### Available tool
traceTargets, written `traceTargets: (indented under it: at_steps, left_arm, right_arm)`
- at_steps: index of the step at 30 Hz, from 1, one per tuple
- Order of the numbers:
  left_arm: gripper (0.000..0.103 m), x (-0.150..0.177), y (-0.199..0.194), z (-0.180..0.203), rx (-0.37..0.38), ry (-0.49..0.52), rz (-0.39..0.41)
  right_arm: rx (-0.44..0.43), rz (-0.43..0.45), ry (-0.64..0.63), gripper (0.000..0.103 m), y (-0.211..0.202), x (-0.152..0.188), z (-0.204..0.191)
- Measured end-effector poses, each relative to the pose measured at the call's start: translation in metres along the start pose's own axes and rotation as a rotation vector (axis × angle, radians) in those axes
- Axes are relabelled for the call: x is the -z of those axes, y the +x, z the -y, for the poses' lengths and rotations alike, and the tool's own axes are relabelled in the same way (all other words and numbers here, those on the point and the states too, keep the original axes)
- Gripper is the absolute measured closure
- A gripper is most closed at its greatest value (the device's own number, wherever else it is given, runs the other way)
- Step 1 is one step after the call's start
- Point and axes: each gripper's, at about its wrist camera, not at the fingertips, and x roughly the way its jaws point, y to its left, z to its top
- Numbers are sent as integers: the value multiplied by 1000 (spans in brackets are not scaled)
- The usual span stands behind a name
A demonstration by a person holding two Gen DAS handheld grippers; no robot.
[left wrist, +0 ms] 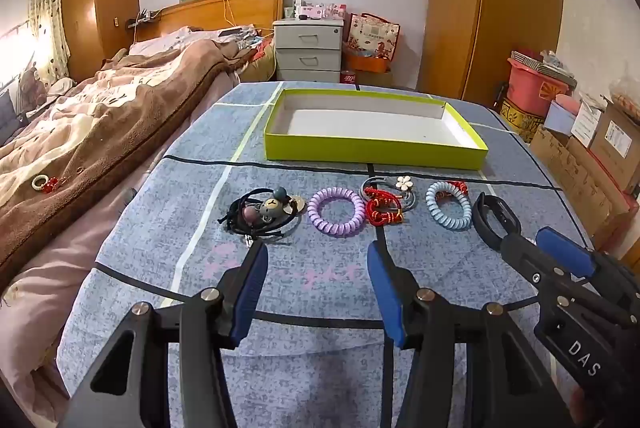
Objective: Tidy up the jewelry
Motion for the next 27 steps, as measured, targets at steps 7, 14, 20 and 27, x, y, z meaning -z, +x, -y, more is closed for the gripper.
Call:
traceTargets:
  at_steps: [7,14,20,27]
  left_arm:
    - [49,1,-3,2,-6,4,3]
    - [49,0,-5,-1,-2,-3,-3]
    - [49,-1,-9,0,1,-6,-5]
    - [49,0,-5,-4,6,-7,-11]
  right_arm:
    - [12,0,-1,56,0,2,-2]
    - [12,0,-5,56,-1,6,-3]
    - [15,-4,-9,56,1,6,-4]
    - [16,-8,-11,56,-1,5,-6]
